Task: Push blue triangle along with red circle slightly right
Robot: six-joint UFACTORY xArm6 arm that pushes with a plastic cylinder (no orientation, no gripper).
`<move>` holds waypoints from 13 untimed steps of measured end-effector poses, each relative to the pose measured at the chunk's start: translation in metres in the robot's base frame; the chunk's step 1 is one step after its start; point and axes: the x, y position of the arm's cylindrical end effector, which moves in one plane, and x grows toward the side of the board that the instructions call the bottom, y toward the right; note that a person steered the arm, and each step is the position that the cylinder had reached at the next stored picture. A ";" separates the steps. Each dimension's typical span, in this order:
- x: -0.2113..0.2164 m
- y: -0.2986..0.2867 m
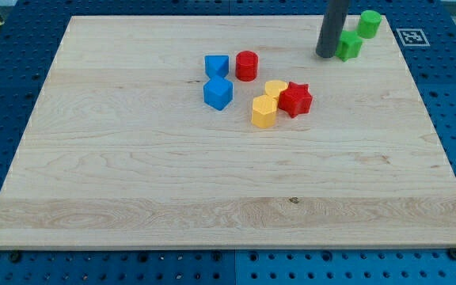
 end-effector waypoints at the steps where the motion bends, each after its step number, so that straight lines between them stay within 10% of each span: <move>1: 0.000 0.018; 8: 0.047 0.009; 13: -0.010 -0.178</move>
